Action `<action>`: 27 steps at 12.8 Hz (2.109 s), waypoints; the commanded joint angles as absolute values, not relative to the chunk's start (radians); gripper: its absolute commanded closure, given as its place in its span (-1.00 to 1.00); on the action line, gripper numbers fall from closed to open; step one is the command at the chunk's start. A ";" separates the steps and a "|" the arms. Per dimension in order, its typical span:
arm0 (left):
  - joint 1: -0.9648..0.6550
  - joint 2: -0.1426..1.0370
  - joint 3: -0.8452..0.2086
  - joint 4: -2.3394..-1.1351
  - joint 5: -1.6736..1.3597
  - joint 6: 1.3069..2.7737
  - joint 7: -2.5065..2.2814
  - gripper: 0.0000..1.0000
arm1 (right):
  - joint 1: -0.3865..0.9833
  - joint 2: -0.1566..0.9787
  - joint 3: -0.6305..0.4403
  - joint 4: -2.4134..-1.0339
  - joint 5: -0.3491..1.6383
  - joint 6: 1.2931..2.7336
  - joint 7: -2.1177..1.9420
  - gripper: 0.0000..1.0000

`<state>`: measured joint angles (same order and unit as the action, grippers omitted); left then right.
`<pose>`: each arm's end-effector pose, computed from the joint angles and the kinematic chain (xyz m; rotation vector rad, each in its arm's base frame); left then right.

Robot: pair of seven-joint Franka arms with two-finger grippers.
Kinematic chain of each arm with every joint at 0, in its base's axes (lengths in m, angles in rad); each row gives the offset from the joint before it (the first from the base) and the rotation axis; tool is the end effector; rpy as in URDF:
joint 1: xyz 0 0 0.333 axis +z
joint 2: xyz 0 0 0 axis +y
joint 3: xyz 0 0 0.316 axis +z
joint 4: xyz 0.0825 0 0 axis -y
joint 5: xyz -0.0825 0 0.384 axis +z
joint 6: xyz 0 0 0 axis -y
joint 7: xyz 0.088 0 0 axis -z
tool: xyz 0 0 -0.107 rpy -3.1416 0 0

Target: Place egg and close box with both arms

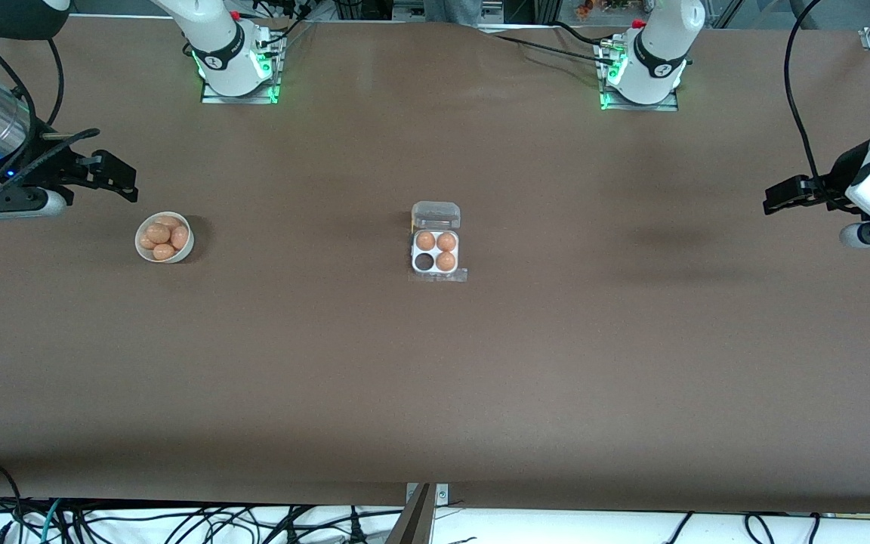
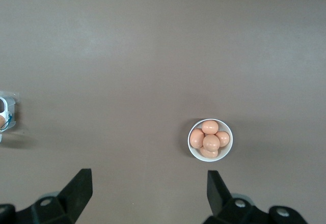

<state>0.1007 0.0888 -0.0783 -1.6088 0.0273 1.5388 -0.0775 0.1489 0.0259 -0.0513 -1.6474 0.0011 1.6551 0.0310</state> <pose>0.5712 0.0175 0.5543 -3.1034 -0.1528 0.2458 0.5644 0.0557 0.5810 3.1383 0.1044 -0.0284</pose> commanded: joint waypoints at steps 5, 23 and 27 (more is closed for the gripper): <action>0.101 0.100 -0.080 -1.583 0.041 1.519 -0.060 -1.00 | 0.149 0.018 -0.046 -1.641 -0.014 1.638 0.034 -1.00; 0.101 0.104 -0.080 -1.580 0.043 1.531 -0.058 -1.00 | 0.149 0.018 -0.044 -1.641 -0.014 1.638 0.034 -1.00; 0.101 0.104 -0.080 -1.548 0.046 1.555 -0.058 -1.00 | 0.149 0.018 -0.044 -1.641 -0.014 1.638 0.034 -1.00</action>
